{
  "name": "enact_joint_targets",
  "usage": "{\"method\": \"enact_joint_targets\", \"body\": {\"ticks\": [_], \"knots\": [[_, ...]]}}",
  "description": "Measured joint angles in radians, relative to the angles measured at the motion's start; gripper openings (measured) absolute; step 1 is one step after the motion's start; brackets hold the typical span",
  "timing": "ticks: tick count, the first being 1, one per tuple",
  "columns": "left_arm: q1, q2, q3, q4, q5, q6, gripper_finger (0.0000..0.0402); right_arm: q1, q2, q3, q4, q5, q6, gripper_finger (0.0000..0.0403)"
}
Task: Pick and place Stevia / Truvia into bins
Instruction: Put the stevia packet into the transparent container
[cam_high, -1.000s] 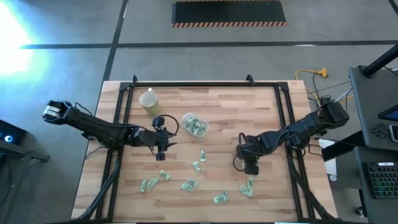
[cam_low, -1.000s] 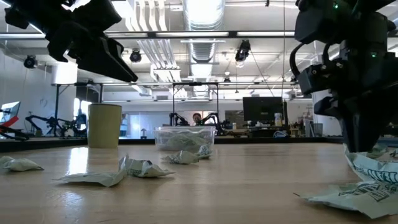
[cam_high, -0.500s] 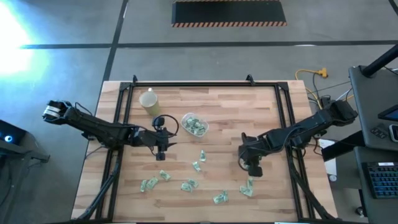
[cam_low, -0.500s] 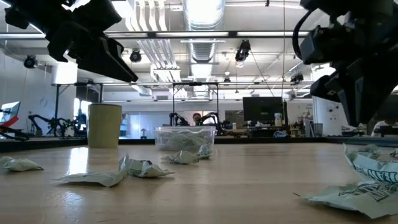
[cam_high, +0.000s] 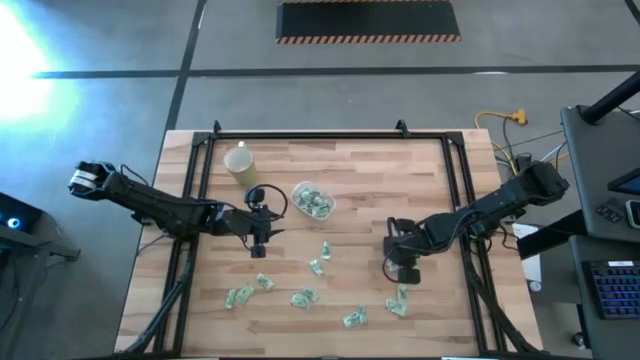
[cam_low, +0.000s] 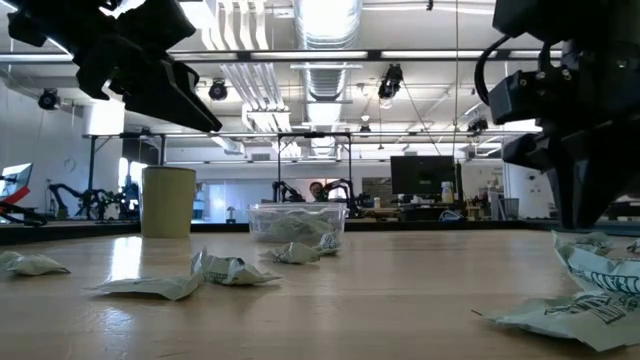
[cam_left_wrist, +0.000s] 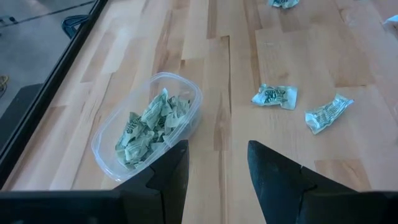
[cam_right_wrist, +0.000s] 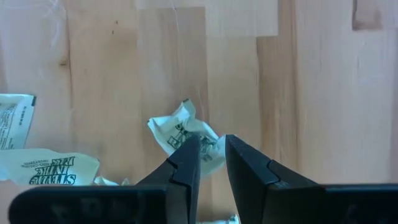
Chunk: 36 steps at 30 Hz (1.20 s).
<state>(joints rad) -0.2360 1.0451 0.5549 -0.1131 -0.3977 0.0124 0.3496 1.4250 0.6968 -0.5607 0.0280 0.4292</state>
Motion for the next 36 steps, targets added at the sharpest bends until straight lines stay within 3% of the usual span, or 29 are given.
{"method": "enact_joint_targets", "body": {"ticks": [8, 17, 23, 28, 36], "knots": [[0.0, 0.0, 0.0, 0.0, 0.0, 0.0, 0.0148, 0.0, 0.0, -0.013, -0.041, 0.026, 0.086, 0.0098], [0.0, 0.0, 0.0, 0.0, 0.0, 0.0, 0.0148, 0.0, 0.0, -0.062, 0.049, 0.024, 0.096, 0.0155], [0.0, 0.0, 0.0, 0.0, 0.0, 0.0, 0.0148, 0.0, 0.0, -0.069, 0.055, 0.02, 0.096, 0.0169], [0.0, 0.0, 0.0, 0.0, 0.0, 0.0, 0.0148, 0.0, 0.0, -0.072, 0.057, 0.021, 0.095, 0.0143], [0.0, 0.0, 0.0, 0.0, 0.0, 0.0, 0.0148, 0.0, 0.0, -0.082, 0.065, 0.024, 0.084, 0.0051]]}}
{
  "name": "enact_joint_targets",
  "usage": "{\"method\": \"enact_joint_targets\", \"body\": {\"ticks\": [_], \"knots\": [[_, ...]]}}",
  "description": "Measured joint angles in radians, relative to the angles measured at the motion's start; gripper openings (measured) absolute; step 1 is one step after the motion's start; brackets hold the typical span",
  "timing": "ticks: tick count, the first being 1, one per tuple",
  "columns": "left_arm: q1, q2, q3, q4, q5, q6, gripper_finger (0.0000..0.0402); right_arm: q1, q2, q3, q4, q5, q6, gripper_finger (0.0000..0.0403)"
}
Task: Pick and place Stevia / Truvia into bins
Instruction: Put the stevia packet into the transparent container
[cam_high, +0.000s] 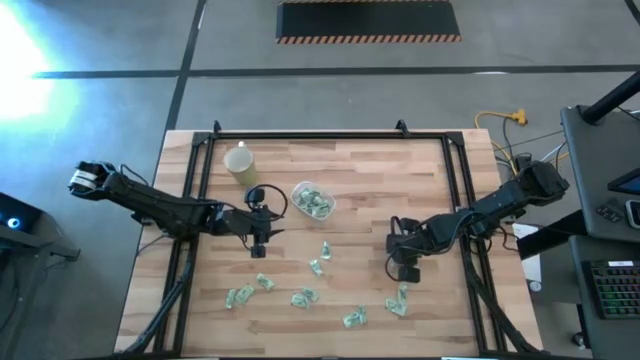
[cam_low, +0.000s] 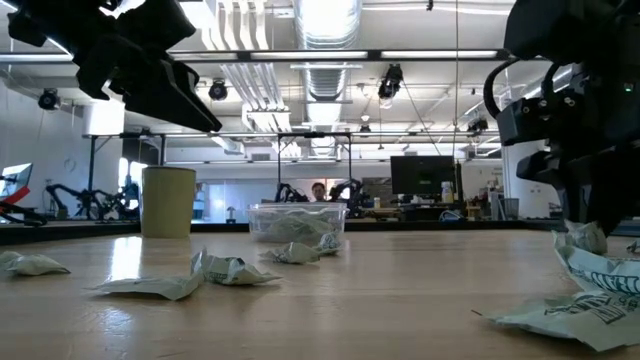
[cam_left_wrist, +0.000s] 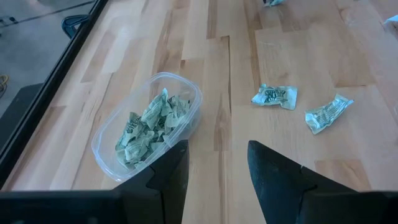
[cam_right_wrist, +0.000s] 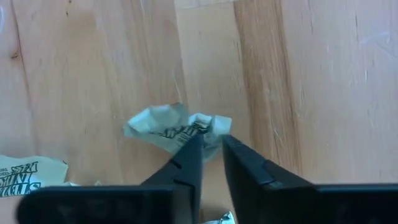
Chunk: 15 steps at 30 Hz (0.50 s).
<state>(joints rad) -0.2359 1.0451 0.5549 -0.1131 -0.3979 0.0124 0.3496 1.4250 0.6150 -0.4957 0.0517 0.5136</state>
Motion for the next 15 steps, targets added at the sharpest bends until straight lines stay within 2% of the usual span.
{"method": "enact_joint_targets", "body": {"ticks": [4, 15], "knots": [[0.0, 0.0, 0.0, 0.0, 0.0, 0.0, 0.0148, 0.001, 0.0, -0.001, 0.002, 0.001, -0.024, 0.0015], [0.0, 0.0, 0.0, 0.0, 0.0, 0.003, 0.0148, 0.002, -0.01, 0.007, 0.005, 0.06, -0.124, 0.0008]]}}
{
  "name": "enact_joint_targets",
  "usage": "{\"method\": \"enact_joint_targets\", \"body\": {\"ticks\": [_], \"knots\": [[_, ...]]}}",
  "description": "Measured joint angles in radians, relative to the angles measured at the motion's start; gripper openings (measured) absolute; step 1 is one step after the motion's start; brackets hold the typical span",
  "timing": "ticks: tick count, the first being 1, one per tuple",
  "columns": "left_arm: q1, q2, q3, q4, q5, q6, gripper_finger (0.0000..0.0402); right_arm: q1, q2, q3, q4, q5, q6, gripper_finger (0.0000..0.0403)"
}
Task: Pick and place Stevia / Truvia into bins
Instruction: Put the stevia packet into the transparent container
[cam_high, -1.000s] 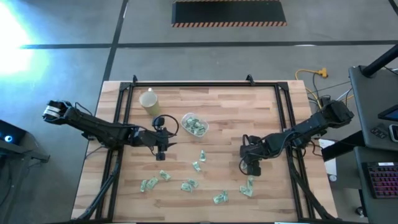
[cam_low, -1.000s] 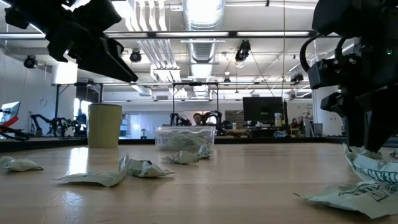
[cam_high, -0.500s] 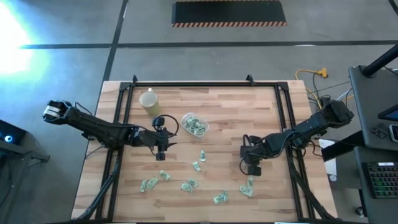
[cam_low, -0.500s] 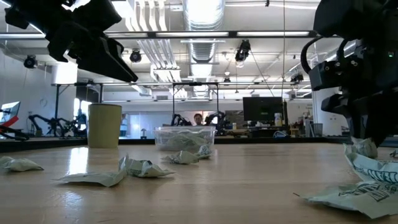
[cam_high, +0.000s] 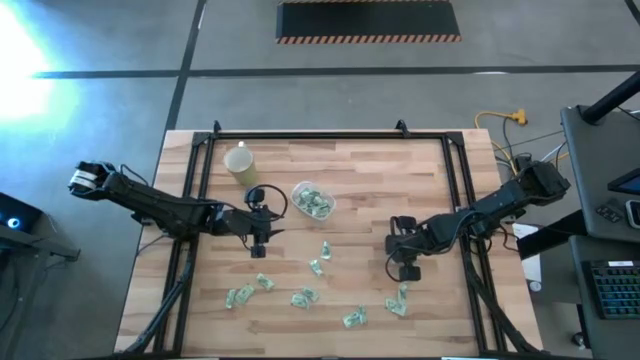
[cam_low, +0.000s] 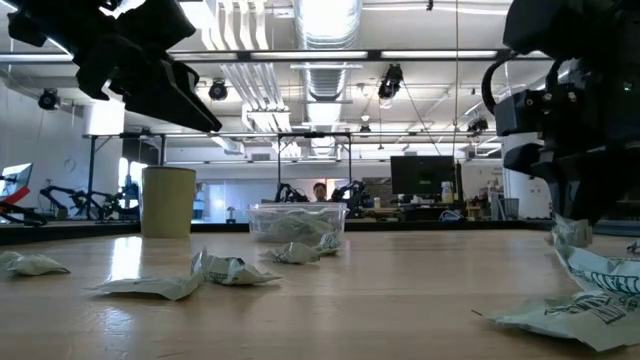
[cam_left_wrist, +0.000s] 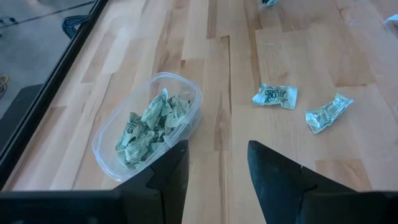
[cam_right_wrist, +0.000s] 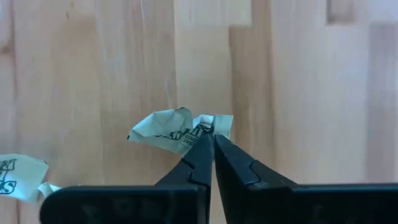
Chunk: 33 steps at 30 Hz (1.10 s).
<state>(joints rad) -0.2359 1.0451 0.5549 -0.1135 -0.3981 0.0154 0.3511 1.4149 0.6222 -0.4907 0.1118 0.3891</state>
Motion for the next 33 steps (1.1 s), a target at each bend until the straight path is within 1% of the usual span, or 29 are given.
{"method": "enact_joint_targets", "body": {"ticks": [3, 6, 8, 11, 14, 16, 20, 23, 25, 26, 30, 33], "knots": [[0.0, 0.0, 0.0, 0.0, 0.0, 0.0, 0.0148, 0.0, -0.01, 0.019, 0.001, 0.033, -0.043, 0.0008], [0.0, 0.0, 0.0, 0.0, 0.0, 0.0, 0.0148, 0.0, -0.021, 0.05, 0.002, 0.105, -0.109, 0.0008], [0.0, 0.0, 0.0, 0.001, 0.0, 0.0, 0.0148, 0.0, -0.027, 0.076, 0.002, 0.186, -0.166, 0.0008], [0.0, 0.0, -0.001, 0.0, 0.0, 0.001, 0.0148, -0.002, -0.028, 0.118, 0.051, 0.348, -0.266, 0.0008], [0.0, 0.0, -0.001, 0.0, 0.0, 0.001, 0.0148, -0.011, -0.03, 0.141, 0.178, 0.498, -0.389, 0.0008], [0.0, 0.0, -0.001, 0.0, 0.0, 0.001, 0.0148, -0.027, -0.032, 0.144, 0.298, 0.543, -0.479, 0.0008], [0.0, 0.0, -0.001, 0.0, 0.0, 0.001, 0.0148, -0.082, -0.027, 0.144, 0.534, 0.544, -0.623, 0.0008], [0.0, 0.0, -0.001, 0.0, 0.0, 0.001, 0.0148, -0.139, -0.014, 0.144, 0.652, 0.542, -0.681, 0.0008], [0.0, 0.0, -0.001, 0.0, 0.0, 0.001, 0.0148, -0.181, -0.001, 0.144, 0.706, 0.522, -0.702, 0.0008], [0.0, 0.0, -0.001, 0.0, 0.0, 0.001, 0.0148, -0.205, 0.006, 0.144, 0.728, 0.491, -0.706, 0.0008], [0.0, 0.0, -0.001, 0.0, 0.0, 0.001, 0.0148, -0.305, 0.053, 0.144, 0.809, 0.302, -0.702, 0.0008], [0.0, 0.0, -0.001, 0.0, 0.0, 0.001, 0.0148, -0.367, 0.106, 0.144, 0.877, 0.231, -0.699, 0.0008]]}}
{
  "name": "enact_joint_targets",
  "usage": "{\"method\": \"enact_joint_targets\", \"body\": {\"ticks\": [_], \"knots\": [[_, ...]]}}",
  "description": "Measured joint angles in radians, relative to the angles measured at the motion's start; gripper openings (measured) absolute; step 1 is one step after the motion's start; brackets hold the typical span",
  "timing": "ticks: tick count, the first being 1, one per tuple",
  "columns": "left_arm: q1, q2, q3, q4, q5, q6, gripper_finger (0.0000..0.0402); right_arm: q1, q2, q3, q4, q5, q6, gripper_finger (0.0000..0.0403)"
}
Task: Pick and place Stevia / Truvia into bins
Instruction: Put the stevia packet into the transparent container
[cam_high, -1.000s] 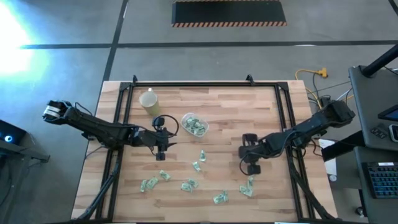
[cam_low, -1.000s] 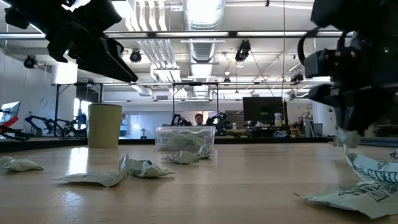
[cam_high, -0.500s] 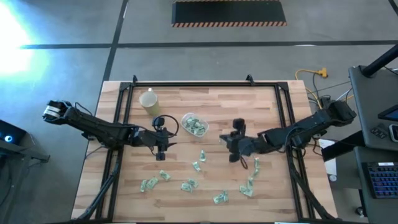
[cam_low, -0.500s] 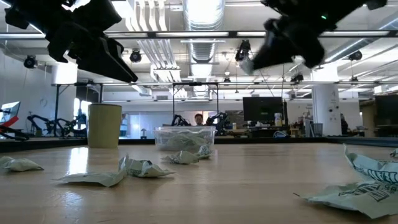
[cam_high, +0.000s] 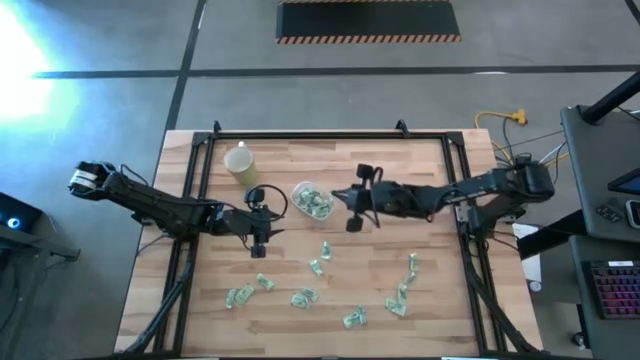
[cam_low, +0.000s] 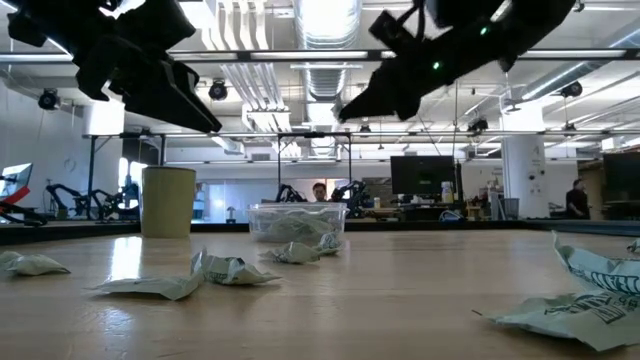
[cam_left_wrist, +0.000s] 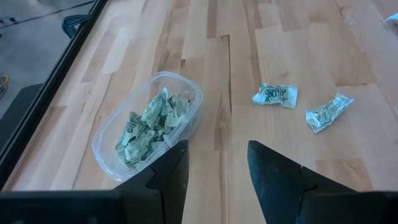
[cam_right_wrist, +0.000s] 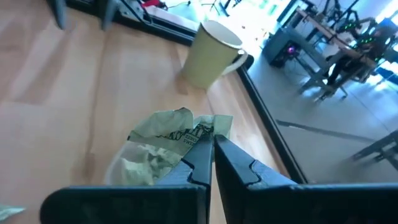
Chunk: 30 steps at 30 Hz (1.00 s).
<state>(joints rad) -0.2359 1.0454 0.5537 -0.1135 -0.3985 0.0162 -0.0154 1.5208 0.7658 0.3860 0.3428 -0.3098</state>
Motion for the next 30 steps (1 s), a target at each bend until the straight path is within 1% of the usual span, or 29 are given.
{"method": "enact_joint_targets", "body": {"ticks": [2, 6, 10, 14, 16, 23, 30], "knots": [[0.0, 0.0, 0.0, 0.001, 0.0, 0.0, 0.0148, -0.034, 0.044, 0.0, 0.057, -0.023, -0.002, 0.0008], [0.0, 0.0, 0.0, 0.0, 0.007, 0.0, 0.0148, -0.088, 0.12, 0.01, 0.101, -0.069, -0.003, 0.0008], [0.0, 0.015, -0.001, 0.003, 0.12, -0.011, 0.0148, -0.113, 0.185, 0.043, 0.1, -0.09, 0.017, 0.0008], [-0.019, 0.06, -0.003, -0.002, 0.264, -0.079, 0.0148, -0.114, 0.233, 0.079, 0.098, -0.095, 0.007, 0.0008], [-0.038, 0.093, -0.003, -0.002, 0.309, -0.106, 0.0148, -0.114, 0.252, 0.1, 0.091, -0.098, 0.004, 0.0008], [-0.157, 0.223, 0.006, -0.012, 0.343, -0.205, 0.0148, -0.114, 0.293, 0.167, 0.033, -0.117, 0.003, 0.0008], [-0.282, 0.345, 0.043, -0.086, 0.314, -0.367, 0.0148, -0.114, 0.298, 0.181, 0.01, -0.116, 0.006, 0.0008]]}}
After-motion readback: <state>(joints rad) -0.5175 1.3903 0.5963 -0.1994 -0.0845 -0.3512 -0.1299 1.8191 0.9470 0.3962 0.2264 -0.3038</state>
